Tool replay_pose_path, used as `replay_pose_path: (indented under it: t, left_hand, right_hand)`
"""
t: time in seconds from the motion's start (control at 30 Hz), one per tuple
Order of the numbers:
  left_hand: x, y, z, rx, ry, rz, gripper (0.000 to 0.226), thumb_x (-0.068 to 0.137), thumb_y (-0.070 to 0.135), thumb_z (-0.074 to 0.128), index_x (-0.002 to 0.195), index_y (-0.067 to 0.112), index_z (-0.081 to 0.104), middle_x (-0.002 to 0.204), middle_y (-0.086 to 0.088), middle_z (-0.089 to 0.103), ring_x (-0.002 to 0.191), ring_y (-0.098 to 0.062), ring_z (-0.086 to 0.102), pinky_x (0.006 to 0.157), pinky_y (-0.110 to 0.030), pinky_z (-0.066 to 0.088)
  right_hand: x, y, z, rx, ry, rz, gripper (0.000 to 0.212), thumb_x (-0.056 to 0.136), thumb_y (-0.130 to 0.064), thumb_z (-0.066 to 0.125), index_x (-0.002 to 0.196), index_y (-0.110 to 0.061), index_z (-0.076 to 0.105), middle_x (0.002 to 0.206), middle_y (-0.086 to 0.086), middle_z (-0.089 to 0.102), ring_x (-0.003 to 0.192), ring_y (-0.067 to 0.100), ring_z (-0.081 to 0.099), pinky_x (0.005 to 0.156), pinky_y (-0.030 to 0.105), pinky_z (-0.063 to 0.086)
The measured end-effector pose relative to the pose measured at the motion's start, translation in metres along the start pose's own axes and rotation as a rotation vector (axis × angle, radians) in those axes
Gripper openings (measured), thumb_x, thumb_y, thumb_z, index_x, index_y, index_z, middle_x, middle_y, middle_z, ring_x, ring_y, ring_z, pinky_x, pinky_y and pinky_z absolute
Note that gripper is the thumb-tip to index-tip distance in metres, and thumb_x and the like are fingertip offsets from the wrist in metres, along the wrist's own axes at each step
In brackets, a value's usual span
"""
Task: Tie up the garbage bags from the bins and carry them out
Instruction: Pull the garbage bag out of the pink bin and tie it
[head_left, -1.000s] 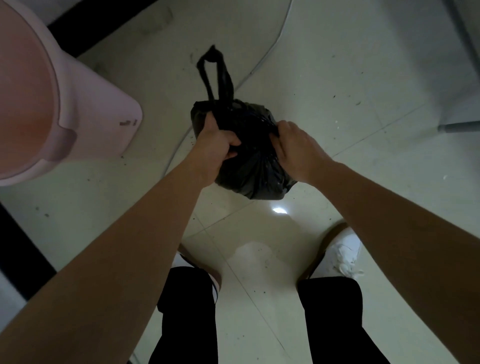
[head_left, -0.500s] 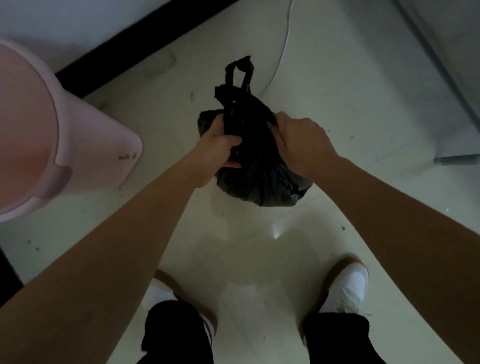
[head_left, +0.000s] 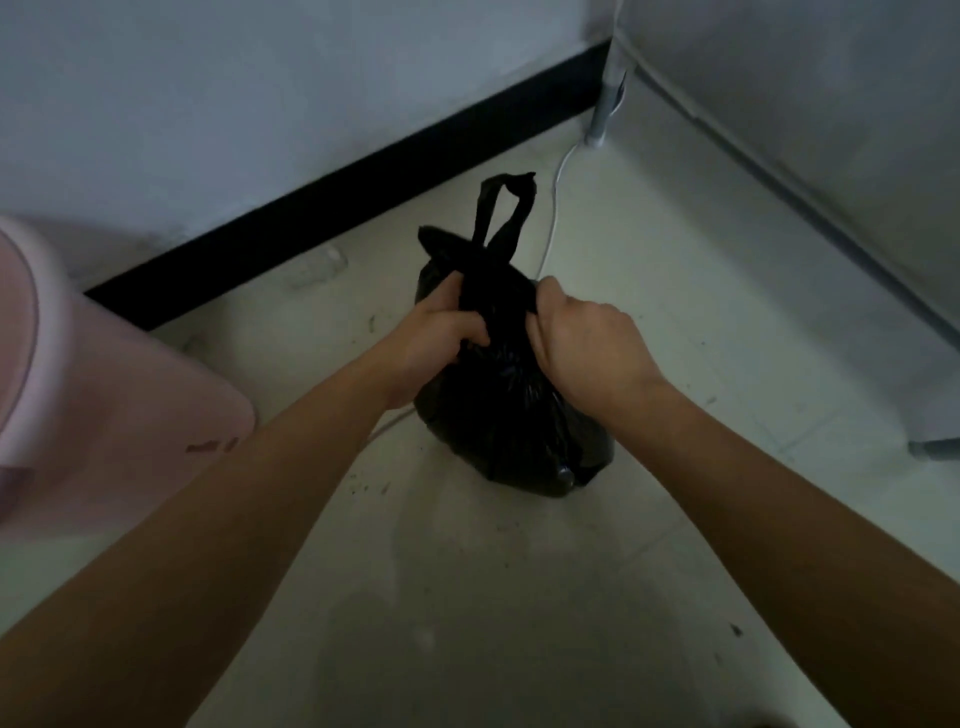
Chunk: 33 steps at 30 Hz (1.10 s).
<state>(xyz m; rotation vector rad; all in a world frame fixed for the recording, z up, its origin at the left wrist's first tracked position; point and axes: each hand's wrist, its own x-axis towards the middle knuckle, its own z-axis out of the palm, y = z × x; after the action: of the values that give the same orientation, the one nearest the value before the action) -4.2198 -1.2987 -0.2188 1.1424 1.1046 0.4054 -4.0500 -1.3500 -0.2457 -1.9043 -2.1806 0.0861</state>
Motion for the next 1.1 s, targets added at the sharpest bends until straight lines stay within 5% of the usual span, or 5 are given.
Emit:
replay_pose_path:
  t: [0.23,0.4,0.57,0.87,1.1]
  left_hand:
    - [0.023,-0.004,-0.011,-0.098,-0.182,0.071,0.027,0.090,0.038,0.066,0.068,0.022,0.067,0.071,-0.002,0.055,0.067,-0.015,0.054,0.068,-0.029,0.041]
    - [0.015,-0.009,-0.006,-0.113,0.040,0.006,0.044,0.099,0.050,0.051,0.105,0.011,0.070,0.063,0.002,0.055,0.060,-0.014,0.051,0.063,-0.026,0.044]
    - [0.008,-0.016,-0.018,-0.160,0.018,-0.007,0.065,0.101,0.062,0.030,0.112,0.017,0.074,0.063,0.002,0.039,0.058,-0.012,0.039,0.068,-0.029,0.035]
    - [-0.003,-0.030,-0.015,-0.064,-0.046,0.110,0.037,0.093,0.029,0.065,0.126,0.013,0.064,0.104,0.004,0.077,0.101,-0.011,0.072,0.084,-0.022,0.056]
    - [-0.010,-0.033,-0.024,0.025,-0.078,0.088,0.035,0.101,0.041,0.050,0.118,0.021,0.074,0.062,0.009,0.041,0.059,-0.008,0.036,0.072,-0.024,0.033]
  right_hand:
    - [0.006,0.015,0.022,-0.110,0.069,-0.132,0.010,0.098,-0.012,0.053,0.097,-0.003,0.052,0.076,0.017,0.064,0.049,0.037,0.058,0.045,0.033,0.026]
    - [-0.006,0.014,0.016,0.284,-0.092,-0.123,0.032,0.102,-0.039,0.042,0.106,-0.010,0.054,0.098,0.009,0.063,0.084,0.029,0.062,0.073,0.036,0.048]
    - [-0.018,0.021,0.005,0.986,-0.279,0.278,0.010,0.087,-0.031,0.073,0.093,-0.023,0.070,0.069,-0.017,0.065,0.065,-0.002,0.059,0.067,0.014,0.045]
    - [-0.021,0.008,0.012,1.040,-0.149,0.354,0.012,0.083,-0.023,0.078,0.094,-0.017,0.079,0.076,-0.001,0.075,0.071,0.008,0.067,0.073,0.025,0.055]
    - [-0.014,0.035,-0.012,1.354,-0.259,0.533,0.057,0.083,-0.062,0.062,0.128,-0.027,0.059,0.127,-0.003,0.064,0.095,0.015,0.063,0.087,0.032,0.051]
